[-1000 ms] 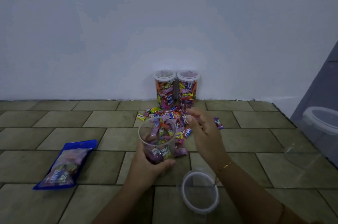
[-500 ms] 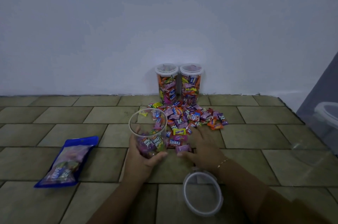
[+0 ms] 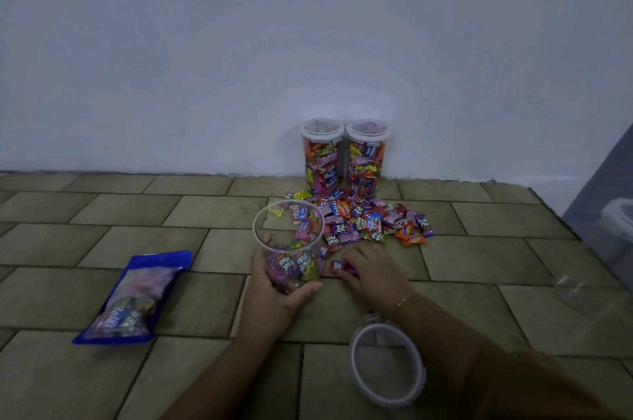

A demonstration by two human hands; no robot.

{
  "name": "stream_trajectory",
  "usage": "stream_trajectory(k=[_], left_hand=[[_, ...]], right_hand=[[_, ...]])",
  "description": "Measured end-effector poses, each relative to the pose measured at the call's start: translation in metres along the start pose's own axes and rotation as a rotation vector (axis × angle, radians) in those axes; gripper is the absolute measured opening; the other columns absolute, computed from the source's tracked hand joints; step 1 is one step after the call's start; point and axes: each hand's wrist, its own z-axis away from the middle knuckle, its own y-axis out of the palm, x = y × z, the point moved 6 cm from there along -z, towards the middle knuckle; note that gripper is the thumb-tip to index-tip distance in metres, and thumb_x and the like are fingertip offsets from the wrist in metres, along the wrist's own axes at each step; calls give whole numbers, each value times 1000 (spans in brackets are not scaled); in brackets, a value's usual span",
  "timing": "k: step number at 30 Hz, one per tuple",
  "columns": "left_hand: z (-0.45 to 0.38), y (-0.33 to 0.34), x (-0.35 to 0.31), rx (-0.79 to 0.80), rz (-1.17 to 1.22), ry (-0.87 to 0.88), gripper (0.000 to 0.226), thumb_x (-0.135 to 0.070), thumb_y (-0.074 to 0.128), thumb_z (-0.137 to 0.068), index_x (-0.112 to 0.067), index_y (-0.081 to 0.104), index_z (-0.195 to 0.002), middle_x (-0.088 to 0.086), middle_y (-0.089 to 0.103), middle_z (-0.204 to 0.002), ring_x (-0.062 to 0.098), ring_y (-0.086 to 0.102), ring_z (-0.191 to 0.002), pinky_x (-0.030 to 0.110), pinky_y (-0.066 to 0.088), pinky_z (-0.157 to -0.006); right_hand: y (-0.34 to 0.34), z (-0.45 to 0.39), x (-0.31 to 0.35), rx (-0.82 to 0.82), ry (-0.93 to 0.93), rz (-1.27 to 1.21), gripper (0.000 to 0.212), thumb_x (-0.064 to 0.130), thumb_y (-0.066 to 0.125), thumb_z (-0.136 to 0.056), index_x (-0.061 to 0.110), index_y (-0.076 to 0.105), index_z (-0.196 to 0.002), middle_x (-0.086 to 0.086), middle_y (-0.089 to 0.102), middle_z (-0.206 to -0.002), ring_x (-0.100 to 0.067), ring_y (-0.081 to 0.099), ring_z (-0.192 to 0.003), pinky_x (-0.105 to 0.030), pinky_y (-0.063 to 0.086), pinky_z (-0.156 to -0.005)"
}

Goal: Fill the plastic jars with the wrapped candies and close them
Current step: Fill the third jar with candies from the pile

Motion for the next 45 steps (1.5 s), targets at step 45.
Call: stream_trajectory(k=[45], left_hand=[[2,1,4,70,-74,-93,91,-26,86,-62,-38,25,-128,-22,52,-116,-10,54,-102,-1,39,-77]], right_hand=[[-97,-24,111,-662,-129,-591,16,23,47,-92,13,60,-95,7,54,-88,-10,50,-83,-22,41,-72]])
